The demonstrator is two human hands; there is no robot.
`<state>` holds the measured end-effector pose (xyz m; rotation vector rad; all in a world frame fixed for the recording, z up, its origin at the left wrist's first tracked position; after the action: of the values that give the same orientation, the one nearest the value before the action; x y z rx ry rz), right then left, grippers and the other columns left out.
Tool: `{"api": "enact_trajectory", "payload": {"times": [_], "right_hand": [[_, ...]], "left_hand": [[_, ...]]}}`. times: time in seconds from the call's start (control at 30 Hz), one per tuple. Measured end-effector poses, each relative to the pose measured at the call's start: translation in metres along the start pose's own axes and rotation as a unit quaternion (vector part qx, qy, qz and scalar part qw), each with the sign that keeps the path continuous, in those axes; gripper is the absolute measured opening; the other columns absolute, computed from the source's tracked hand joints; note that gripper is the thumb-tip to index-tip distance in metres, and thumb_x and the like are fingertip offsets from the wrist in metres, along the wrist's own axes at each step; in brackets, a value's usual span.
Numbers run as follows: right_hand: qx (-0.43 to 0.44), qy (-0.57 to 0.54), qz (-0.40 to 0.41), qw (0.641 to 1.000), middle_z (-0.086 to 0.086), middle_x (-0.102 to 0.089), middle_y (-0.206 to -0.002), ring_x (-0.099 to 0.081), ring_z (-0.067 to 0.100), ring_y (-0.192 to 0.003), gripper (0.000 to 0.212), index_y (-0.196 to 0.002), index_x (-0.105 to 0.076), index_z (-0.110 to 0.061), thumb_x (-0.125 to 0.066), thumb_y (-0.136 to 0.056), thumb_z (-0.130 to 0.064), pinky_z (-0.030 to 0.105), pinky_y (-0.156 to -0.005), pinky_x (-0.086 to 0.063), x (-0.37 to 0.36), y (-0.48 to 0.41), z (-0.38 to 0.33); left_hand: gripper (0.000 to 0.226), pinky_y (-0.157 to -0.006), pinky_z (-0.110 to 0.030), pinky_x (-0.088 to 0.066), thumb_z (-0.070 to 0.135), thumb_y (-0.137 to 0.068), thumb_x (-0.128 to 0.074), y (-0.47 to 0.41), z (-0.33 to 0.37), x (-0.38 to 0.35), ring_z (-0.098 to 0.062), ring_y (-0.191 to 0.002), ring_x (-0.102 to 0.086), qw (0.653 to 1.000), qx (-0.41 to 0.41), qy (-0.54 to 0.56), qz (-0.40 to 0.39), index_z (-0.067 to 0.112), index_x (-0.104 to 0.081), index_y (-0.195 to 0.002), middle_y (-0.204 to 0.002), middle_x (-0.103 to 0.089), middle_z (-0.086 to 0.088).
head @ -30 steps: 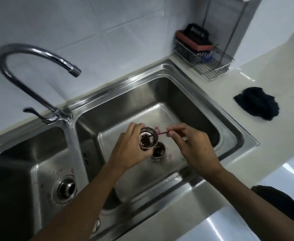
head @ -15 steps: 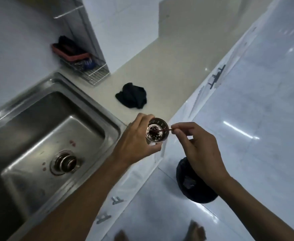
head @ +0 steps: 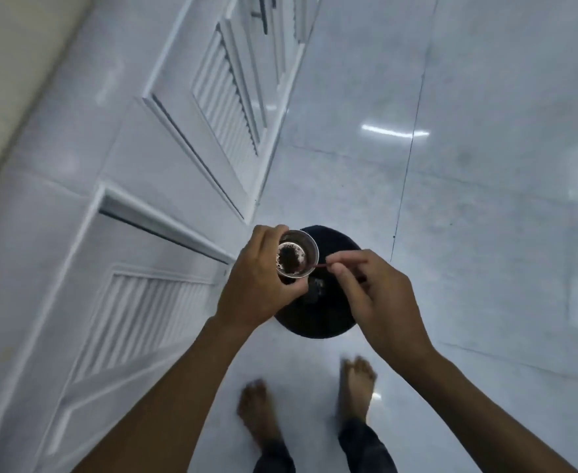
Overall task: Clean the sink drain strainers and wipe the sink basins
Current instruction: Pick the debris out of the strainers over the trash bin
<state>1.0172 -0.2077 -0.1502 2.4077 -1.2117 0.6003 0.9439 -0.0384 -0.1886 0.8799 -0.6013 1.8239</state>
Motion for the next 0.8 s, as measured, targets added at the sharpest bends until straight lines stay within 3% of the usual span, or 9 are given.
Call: {"api": "enact_trajectory", "payload": {"times": [0.17,0.3,0.43,0.53,0.7,0.8], "right_hand": [[-0.075,-0.018,0.019,0.997,-0.020,-0.070,-0.104,-0.064,-0.006,-0.099,0.015,-0.111,-0.072,-0.028,-0.061,-0.100,-0.028,0.004,-0.083,-0.048,-0.042,0.001,0.097],[-0.119,-0.012,0.003,0.993,-0.013,-0.071,-0.108,-0.065,0.001,-0.099,0.017,-0.112,-0.072,-0.024,-0.060,-0.100,-0.029,0.016,-0.091,-0.054,-0.077,-0.004,0.149],[-0.146,0.011,0.041,0.988,-0.006,-0.072,-0.111,-0.066,0.007,-0.102,0.019,-0.114,-0.072,-0.020,-0.058,-0.102,-0.026,0.030,-0.096,-0.056,-0.086,-0.008,0.186],[-0.166,-0.001,0.069,0.984,-0.007,-0.072,-0.110,-0.066,0.007,-0.101,0.019,-0.114,-0.072,-0.020,-0.059,-0.102,-0.026,0.030,-0.095,-0.057,-0.087,-0.002,0.201],[-0.165,-0.026,0.038,0.985,-0.004,-0.073,-0.112,-0.066,0.010,-0.104,0.020,-0.116,-0.072,-0.020,-0.060,-0.102,-0.025,0.034,-0.094,-0.057,-0.109,0.004,0.199],[-0.183,-0.015,0.086,0.979,-0.005,-0.073,-0.112,-0.066,0.010,-0.104,0.020,-0.115,-0.072,-0.020,-0.059,-0.102,-0.025,0.034,-0.094,-0.057,-0.100,-0.002,0.206]], "left_hand": [[0.084,-0.083,-0.016,-0.049,0.040,-0.070,-0.088,0.004,-0.046,-0.094,-0.016,-0.113,-0.058,0.998,-0.011,-0.005,-0.069,0.018,-0.046,-0.139,-0.130,-0.048,0.000],[0.083,-0.092,-0.027,-0.057,0.045,-0.075,-0.085,0.010,-0.071,-0.144,-0.021,-0.122,-0.057,0.993,-0.024,-0.021,-0.113,0.017,-0.046,-0.143,-0.136,-0.051,-0.003],[0.082,-0.095,-0.027,-0.054,0.043,-0.076,-0.086,0.013,-0.089,-0.172,-0.022,-0.120,-0.058,0.990,-0.007,-0.030,-0.134,0.013,-0.050,-0.143,-0.135,-0.055,-0.005],[0.082,-0.095,-0.034,-0.056,0.042,-0.076,-0.086,0.014,-0.095,-0.183,-0.023,-0.118,-0.059,0.989,0.006,-0.042,-0.140,0.013,-0.050,-0.143,-0.135,-0.055,-0.006],[0.085,-0.098,-0.035,-0.054,0.044,-0.077,-0.086,0.010,-0.095,-0.192,-0.024,-0.119,-0.060,0.986,0.007,-0.050,-0.157,0.012,-0.047,-0.146,-0.136,-0.055,-0.007],[0.089,-0.096,-0.043,-0.058,0.042,-0.076,-0.087,0.006,-0.095,-0.190,-0.025,-0.119,-0.061,0.986,0.008,-0.055,-0.155,0.012,-0.044,-0.148,-0.136,-0.056,-0.008]]}}
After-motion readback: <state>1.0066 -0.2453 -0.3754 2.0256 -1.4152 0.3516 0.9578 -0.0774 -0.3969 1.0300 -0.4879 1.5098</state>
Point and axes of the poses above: each hand's wrist, its own y-axis away from the middle knuckle, its own x-axis out of the back of the hand, z = x × y, the point moved 7 cm from there along -y, towards the middle knuckle
